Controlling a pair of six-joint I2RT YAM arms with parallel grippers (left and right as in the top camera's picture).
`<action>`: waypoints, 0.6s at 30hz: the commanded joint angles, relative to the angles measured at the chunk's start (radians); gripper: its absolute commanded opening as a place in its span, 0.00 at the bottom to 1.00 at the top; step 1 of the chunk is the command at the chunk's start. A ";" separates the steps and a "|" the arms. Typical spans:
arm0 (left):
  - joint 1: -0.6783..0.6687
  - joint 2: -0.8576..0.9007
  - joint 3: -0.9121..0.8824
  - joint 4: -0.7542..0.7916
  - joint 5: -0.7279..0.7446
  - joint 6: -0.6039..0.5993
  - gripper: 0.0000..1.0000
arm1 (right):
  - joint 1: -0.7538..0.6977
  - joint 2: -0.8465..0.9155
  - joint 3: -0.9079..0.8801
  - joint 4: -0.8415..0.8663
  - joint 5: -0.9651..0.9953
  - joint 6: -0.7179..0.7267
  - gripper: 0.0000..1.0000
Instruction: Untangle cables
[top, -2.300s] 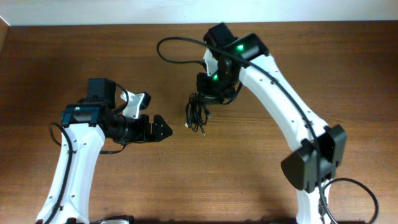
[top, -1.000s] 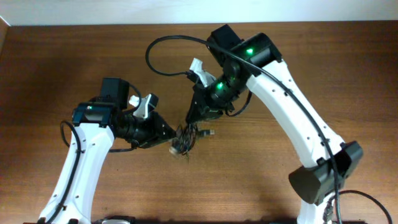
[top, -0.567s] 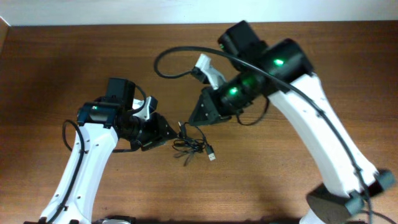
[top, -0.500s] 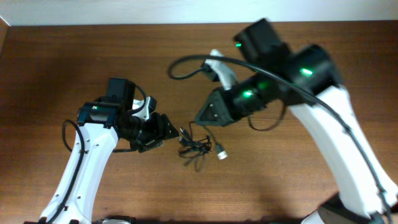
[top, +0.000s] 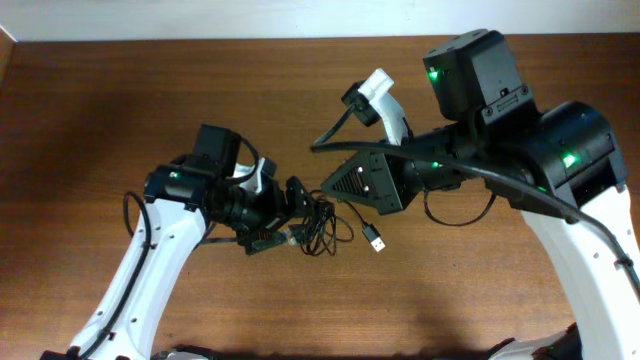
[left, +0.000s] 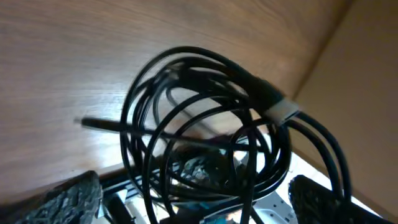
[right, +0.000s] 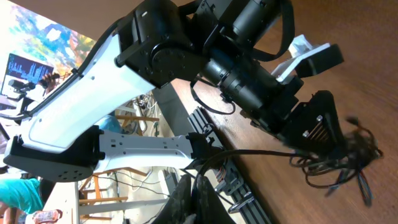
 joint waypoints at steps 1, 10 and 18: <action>-0.008 0.003 0.005 0.002 0.032 -0.014 0.90 | -0.002 -0.004 0.010 -0.010 -0.027 -0.005 0.04; -0.073 0.003 0.005 0.005 0.250 -0.067 0.64 | -0.002 0.004 0.009 -0.011 -0.024 -0.005 0.04; -0.086 0.003 0.005 0.017 0.036 -0.067 0.44 | -0.002 0.012 0.008 -0.011 -0.007 -0.005 0.04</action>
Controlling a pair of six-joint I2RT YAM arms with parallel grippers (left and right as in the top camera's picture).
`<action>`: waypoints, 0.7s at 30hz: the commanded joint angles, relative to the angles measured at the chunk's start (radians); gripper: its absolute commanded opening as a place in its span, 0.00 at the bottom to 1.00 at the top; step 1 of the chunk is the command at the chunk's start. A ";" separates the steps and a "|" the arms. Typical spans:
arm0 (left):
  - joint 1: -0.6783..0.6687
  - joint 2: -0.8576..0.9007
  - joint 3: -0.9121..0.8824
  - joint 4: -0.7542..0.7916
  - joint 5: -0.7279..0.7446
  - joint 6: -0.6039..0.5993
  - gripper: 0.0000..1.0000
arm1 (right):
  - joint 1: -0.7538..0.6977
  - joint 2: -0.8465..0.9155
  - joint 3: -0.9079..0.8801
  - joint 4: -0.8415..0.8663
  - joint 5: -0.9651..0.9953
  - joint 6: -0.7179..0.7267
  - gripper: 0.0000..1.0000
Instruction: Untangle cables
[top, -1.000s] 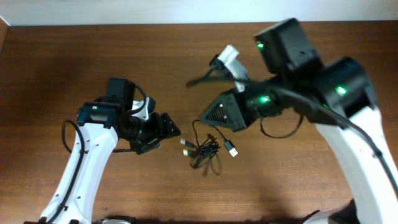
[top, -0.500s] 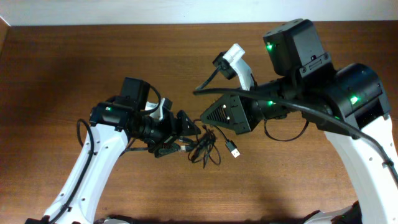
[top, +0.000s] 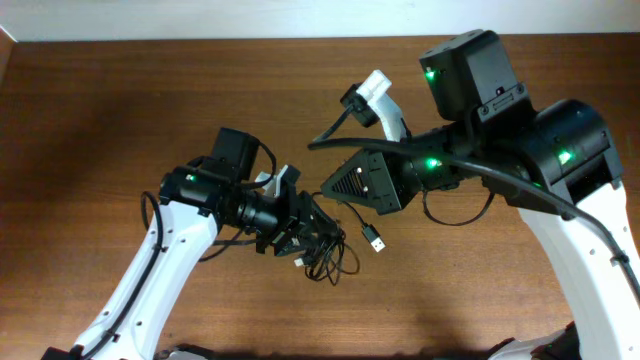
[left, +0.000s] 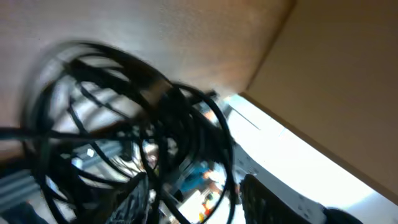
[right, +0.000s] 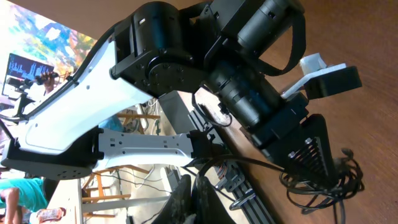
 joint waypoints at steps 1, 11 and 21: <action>-0.002 0.003 0.005 0.009 -0.182 0.004 0.40 | -0.002 0.004 0.008 0.004 -0.005 -0.005 0.04; -0.002 0.003 0.004 0.031 -0.438 0.004 0.06 | -0.002 0.003 0.008 -0.018 0.063 -0.005 0.04; -0.001 0.003 0.004 0.016 -0.652 -0.086 0.01 | -0.003 0.003 0.007 -0.116 0.396 0.058 0.04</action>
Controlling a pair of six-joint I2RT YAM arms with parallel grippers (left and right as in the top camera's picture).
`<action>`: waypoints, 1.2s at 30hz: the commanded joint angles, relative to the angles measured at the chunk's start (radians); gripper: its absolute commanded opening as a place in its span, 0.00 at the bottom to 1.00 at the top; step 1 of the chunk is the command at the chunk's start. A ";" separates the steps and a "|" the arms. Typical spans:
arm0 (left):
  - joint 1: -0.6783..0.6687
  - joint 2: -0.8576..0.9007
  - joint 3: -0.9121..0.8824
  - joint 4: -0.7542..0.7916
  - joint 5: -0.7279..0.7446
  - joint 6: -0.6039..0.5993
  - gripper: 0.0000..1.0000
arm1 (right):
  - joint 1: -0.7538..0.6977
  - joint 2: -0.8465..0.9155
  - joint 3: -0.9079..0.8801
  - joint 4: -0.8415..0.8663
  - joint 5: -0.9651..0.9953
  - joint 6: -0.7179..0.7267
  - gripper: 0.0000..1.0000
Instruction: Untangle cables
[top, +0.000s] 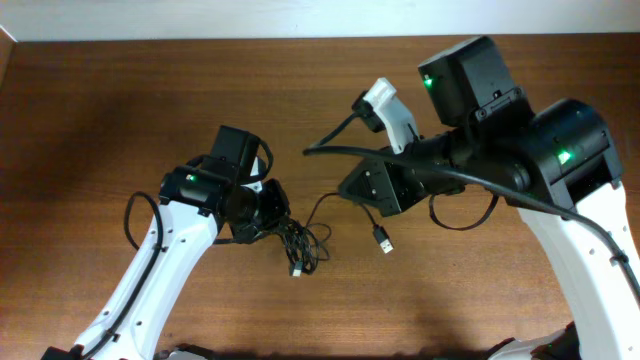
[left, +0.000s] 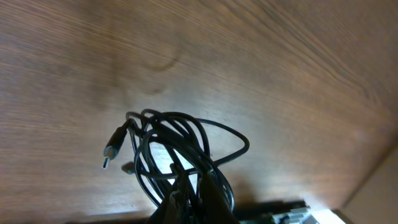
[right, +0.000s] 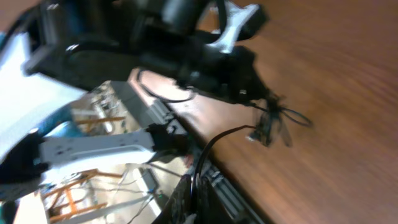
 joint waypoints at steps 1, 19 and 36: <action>-0.001 0.003 0.003 -0.029 -0.096 -0.038 0.02 | -0.003 0.003 0.007 -0.023 0.269 0.074 0.04; -0.002 0.003 0.003 -0.035 -0.135 -0.034 0.79 | -0.002 0.024 -0.296 0.052 0.445 0.201 0.86; 0.015 0.134 0.098 -0.051 -0.186 0.122 0.74 | -0.002 0.037 -0.402 0.132 0.411 0.197 0.90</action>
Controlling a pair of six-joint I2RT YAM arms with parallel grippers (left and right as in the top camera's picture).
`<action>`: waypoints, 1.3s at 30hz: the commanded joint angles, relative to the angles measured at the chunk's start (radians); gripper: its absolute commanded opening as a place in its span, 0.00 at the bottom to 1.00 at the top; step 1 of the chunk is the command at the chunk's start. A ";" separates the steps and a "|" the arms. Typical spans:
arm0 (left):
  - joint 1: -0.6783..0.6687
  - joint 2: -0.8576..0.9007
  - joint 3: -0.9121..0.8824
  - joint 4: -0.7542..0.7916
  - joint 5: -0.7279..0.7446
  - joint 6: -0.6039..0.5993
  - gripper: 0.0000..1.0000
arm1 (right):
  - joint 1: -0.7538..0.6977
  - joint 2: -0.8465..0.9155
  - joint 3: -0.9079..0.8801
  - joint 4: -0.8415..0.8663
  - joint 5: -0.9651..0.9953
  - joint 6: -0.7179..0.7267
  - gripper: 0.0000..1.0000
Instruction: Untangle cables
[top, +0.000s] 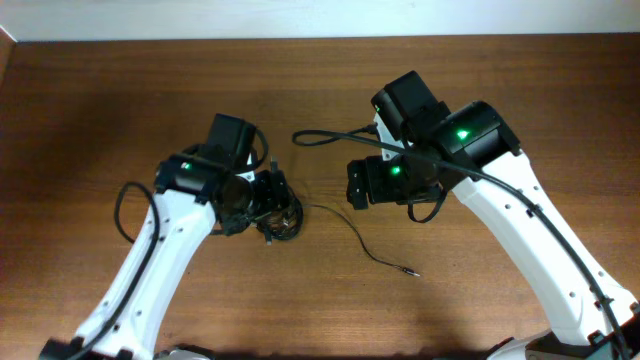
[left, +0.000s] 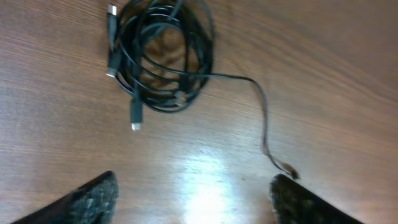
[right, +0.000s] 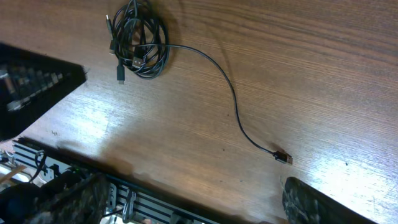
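Observation:
A coiled bundle of thin black cables (top: 284, 220) lies on the brown table (top: 100, 100). One strand (top: 350, 232) runs out of it to the right and ends in a plug (top: 408, 270). In the left wrist view the bundle (left: 163, 55) sits ahead of my left gripper (left: 193, 186), which is open and empty above the table. My right gripper (right: 193, 185) is also open and empty. It looks down on the bundle (right: 138, 42), the strand (right: 231, 93) and its USB plug (right: 283, 157).
My right arm's own black wiring (top: 325, 137) loops out over the table behind the grippers. The table's near edge with metal rails (right: 143, 208) shows under the right gripper. A pale wall (top: 300, 15) borders the far side.
Both grippers were shut, the left on the bundle and the right on a strand. Now both are open above the table. The bundle lies flat with one strand stretched out to the right.
At first my left gripper held the tangled bundle close to my right gripper, which was shut on a strand. The bundle was then turned, later held farther left with the strand drawn out. Now both grippers are open and the cables lie on the table.

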 joint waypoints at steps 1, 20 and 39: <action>-0.006 0.127 0.014 0.009 -0.042 0.010 0.73 | -0.002 0.004 -0.009 0.004 -0.009 -0.006 0.90; -0.012 0.486 0.040 0.141 0.007 0.146 0.00 | -0.002 0.063 -0.011 0.025 -0.020 -0.006 0.90; -0.059 0.369 1.084 -0.578 0.057 0.168 0.00 | -0.002 0.081 -0.011 0.026 -0.027 -0.006 0.94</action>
